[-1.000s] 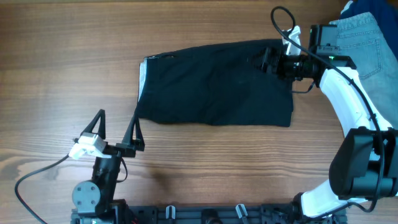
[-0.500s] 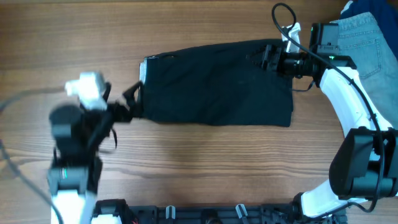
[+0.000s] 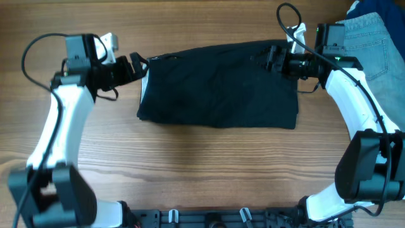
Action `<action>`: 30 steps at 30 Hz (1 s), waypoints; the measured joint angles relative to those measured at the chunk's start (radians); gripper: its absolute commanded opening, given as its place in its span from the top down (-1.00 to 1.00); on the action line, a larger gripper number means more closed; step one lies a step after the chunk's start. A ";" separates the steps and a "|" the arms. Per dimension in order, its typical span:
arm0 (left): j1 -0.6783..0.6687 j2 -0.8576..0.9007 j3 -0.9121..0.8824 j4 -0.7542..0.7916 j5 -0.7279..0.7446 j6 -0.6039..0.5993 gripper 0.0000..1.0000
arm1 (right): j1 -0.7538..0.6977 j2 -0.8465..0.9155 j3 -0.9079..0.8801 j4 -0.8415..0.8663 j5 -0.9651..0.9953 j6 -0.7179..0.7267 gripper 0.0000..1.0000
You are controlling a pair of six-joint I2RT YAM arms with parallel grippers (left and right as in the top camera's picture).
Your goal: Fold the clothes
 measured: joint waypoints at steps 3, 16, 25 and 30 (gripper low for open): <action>0.034 0.086 0.028 0.007 0.004 0.000 -0.99 | 0.000 0.000 0.000 0.000 0.000 0.000 -0.99; 0.024 0.281 0.038 0.148 0.047 0.026 -1.00 | 0.000 0.000 0.000 0.008 0.000 0.000 -1.00; 0.024 0.365 0.038 0.143 0.095 0.029 -0.99 | 0.000 0.000 0.000 0.008 0.000 0.000 -0.99; 0.021 0.369 0.039 0.097 0.133 0.066 -1.00 | 0.000 0.000 0.000 0.007 0.000 0.000 -0.99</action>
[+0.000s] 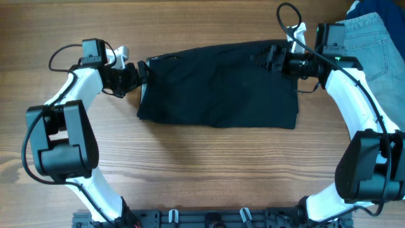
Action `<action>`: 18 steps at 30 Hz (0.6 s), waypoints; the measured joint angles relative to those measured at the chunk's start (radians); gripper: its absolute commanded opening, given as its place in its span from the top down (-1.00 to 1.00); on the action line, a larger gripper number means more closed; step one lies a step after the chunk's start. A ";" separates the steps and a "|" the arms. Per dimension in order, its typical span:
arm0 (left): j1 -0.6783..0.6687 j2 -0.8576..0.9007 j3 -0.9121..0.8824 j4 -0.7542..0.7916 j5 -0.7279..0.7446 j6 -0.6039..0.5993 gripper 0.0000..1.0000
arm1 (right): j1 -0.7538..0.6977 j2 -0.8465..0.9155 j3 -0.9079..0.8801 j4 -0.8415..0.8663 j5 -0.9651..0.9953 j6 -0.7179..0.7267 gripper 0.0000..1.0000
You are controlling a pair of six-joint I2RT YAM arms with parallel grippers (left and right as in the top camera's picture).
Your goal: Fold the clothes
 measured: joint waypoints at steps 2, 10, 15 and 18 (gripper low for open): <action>-0.007 0.011 0.000 -0.022 0.010 0.027 -1.00 | 0.000 0.000 0.000 0.000 0.000 0.000 -0.99; -0.049 0.050 0.030 -0.028 0.064 0.083 -0.97 | 0.000 0.000 0.000 -0.008 0.000 0.000 -0.99; -0.077 0.065 0.034 -0.022 0.071 0.096 -0.09 | 0.000 0.000 0.000 -0.011 0.000 0.000 -0.99; -0.087 0.081 0.034 -0.025 0.044 0.106 0.74 | 0.000 0.000 0.000 -0.019 0.000 0.000 -0.99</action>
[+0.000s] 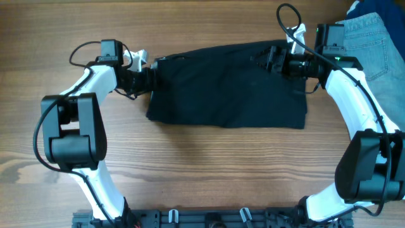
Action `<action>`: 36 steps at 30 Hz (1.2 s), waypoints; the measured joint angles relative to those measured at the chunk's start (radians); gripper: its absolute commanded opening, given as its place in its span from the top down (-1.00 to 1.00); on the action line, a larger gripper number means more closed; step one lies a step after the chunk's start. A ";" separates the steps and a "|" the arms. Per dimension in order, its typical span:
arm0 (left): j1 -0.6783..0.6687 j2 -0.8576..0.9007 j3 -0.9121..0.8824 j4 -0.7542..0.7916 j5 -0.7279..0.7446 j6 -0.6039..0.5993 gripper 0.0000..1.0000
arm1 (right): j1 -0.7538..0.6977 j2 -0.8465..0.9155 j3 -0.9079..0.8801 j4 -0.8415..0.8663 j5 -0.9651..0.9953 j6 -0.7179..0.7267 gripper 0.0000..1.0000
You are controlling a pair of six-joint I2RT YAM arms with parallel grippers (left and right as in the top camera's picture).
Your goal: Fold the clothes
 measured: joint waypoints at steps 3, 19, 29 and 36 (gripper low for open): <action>-0.003 0.010 -0.002 -0.002 -0.039 -0.005 0.92 | 0.000 0.000 0.000 -0.005 0.000 0.000 -0.99; 0.084 -0.002 0.060 -0.195 -0.246 -0.039 0.92 | 0.000 0.000 0.000 -0.026 0.078 0.000 -0.93; 0.165 -0.024 0.293 -0.459 -0.374 -0.030 0.92 | 0.006 0.000 -0.008 -0.008 0.222 0.000 -0.71; 0.037 -0.135 0.448 -0.531 -0.386 -0.032 0.92 | 0.099 0.075 -0.010 0.029 0.255 -0.016 -0.15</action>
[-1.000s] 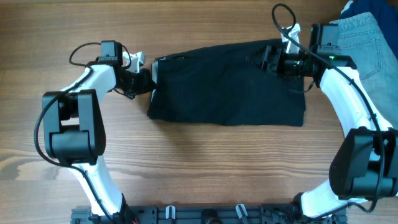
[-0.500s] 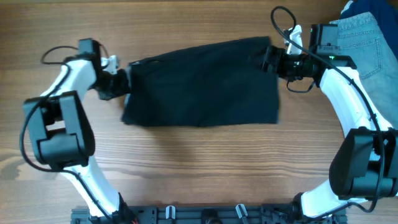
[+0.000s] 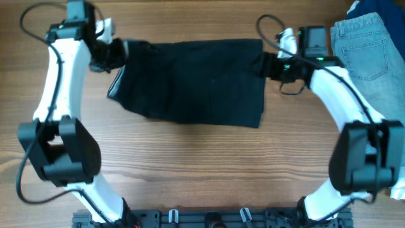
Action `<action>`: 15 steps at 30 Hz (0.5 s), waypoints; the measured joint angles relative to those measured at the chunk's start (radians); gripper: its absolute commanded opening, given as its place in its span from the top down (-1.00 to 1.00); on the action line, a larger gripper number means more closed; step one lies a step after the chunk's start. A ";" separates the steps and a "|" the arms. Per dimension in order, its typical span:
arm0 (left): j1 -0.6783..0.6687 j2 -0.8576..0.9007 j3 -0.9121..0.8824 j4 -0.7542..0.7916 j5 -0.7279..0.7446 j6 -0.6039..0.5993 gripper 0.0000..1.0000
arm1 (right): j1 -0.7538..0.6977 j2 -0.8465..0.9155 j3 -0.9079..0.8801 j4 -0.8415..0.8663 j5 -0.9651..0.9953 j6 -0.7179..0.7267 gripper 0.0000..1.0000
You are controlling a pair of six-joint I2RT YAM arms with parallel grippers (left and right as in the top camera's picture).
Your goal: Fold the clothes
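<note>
A black garment (image 3: 190, 79) lies spread flat across the middle of the wooden table in the overhead view. My left gripper (image 3: 121, 52) is shut on its upper left corner, which looks drawn up and to the left. At the upper right edge my right gripper (image 3: 262, 65) is shut on the cloth. The lower edge runs slanted, with the left side bunched.
Light blue jeans (image 3: 361, 39) lie at the far right of the table, with a darker blue cloth (image 3: 364, 7) at the top right corner. The arm bases stand along the near edge.
Both grippers have shifted left with the black garment. The left one is now farther left and higher; the right one has moved left, and the garment lies farther left on the table.
First the left gripper was just off the garment's left edge while the right was on the upper right corner. The left then reached the left corner and closed on it, with the garment lying a little to the right. Now both hold the garment farther left.
</note>
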 measured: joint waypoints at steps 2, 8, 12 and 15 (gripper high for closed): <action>-0.050 -0.039 0.014 0.000 0.000 -0.004 0.92 | 0.023 0.038 -0.001 0.001 0.010 -0.003 0.07; -0.201 -0.135 0.018 0.015 0.001 -0.015 0.92 | 0.035 0.146 -0.003 -0.001 0.075 0.013 0.46; -0.283 -0.165 0.018 0.030 0.000 -0.047 0.92 | 0.032 0.188 -0.003 0.003 0.095 0.012 0.57; -0.330 -0.167 0.018 0.034 0.000 -0.084 0.92 | 0.030 0.193 -0.003 0.006 0.098 0.012 0.69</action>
